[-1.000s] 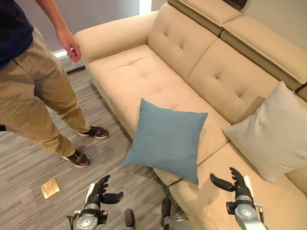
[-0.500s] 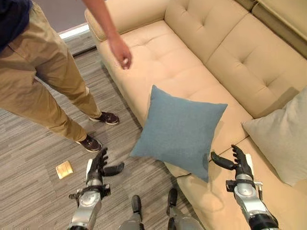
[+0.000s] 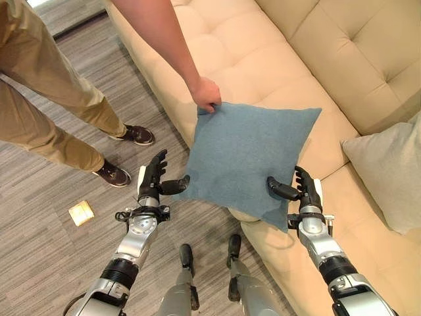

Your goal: Pick up all the scattered cushions and arrange them neatly on the sofa.

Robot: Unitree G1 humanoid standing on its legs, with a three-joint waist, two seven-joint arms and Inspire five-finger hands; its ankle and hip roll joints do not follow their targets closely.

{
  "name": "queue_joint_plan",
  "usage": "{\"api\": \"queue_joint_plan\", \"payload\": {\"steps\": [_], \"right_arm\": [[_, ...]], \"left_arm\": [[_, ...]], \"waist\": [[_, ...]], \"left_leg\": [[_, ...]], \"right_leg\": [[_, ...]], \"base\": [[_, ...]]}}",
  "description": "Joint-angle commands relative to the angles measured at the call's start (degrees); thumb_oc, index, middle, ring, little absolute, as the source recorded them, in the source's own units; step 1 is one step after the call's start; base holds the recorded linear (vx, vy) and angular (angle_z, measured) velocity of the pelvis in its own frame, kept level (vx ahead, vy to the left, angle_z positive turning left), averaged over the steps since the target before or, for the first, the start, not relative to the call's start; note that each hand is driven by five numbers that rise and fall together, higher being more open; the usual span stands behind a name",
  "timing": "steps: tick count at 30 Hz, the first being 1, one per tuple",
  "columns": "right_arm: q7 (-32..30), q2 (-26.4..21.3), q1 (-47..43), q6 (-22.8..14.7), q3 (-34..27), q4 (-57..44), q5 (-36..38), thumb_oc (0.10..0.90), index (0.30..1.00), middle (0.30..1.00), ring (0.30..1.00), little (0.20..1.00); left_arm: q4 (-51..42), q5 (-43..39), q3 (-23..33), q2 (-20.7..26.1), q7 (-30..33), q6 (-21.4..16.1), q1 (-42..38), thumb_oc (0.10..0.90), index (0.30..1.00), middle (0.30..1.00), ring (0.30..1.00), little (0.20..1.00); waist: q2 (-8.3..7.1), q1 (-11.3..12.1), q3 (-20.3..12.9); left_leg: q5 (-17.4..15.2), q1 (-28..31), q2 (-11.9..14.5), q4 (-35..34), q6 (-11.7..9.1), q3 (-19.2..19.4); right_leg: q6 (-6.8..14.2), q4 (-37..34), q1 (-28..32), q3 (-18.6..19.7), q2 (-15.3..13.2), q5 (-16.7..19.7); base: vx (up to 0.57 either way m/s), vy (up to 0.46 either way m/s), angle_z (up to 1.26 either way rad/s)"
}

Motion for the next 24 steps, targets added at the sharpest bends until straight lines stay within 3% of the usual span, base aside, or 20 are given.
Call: {"api": "queue_joint_plan", "payload": {"steps": [1, 7, 17, 24], "right_arm": [[-1.97, 1.99, -4.32, -4.29, 1.09, 0.80, 0.96, 0.800, 0.900, 0.900, 0.900, 0.900], [-1.77, 3.59, -5.66, -4.74, 2.98, 1.58, 1.01, 0.800, 0.900, 0.900, 0.900, 0.900], [-1.17, 4.43, -3.44, -5.22, 3.20, 0.84, 0.20, 0.800, 0.900, 0.900, 0.900, 0.900], [0.44, 3.83, 3.50, -4.57, 1.31, -2.76, -2.27, 0.800, 0.900, 0.900, 0.900, 0.900]], "left_arm": [[0.38, 1.81, -0.53, 0.85, 1.37, -4.94, -3.84, 0.800, 0.900, 0.900, 0.900, 0.900], [0.29, 2.61, -3.40, -1.06, 0.58, -4.56, -4.55, 0.800, 0.900, 0.900, 0.900, 0.900], [-1.17, 3.52, -3.03, -1.46, 0.08, -4.53, -2.10, 0.800, 0.900, 0.900, 0.900, 0.900], [-3.36, 3.68, -0.92, -1.45, -2.30, -3.76, 4.15, 0.800, 0.900, 0.900, 0.900, 0.900]], "waist": [[-2.46, 0.04, -1.37], [-2.45, -0.03, -0.52], [-2.51, -0.05, -0.75], [-2.53, -0.28, -3.32]], "left_leg": [[-2.87, -1.42, -3.33, 0.01, -1.00, -1.61], [-2.78, -1.77, -3.16, 0.01, -1.20, -1.73], [-3.22, -0.64, -2.93, 0.01, -1.20, -1.74], [-4.20, 2.45, -2.86, 0.01, -0.91, -1.46]], "right_leg": [[5.86, 5.85, -1.45, 4.61, -1.82, -5.35], [5.83, 5.75, -1.98, 4.56, -1.56, -5.19], [5.79, 5.06, -0.64, 4.25, -1.32, -5.44], [5.64, 4.39, 2.93, 3.76, -1.07, -6.47]], "base": [[0.00, 0.000, 0.00], [0.00, -0.006, 0.00], [0.00, 0.000, 0.00], [0.02, -0.004, 0.01]]}}
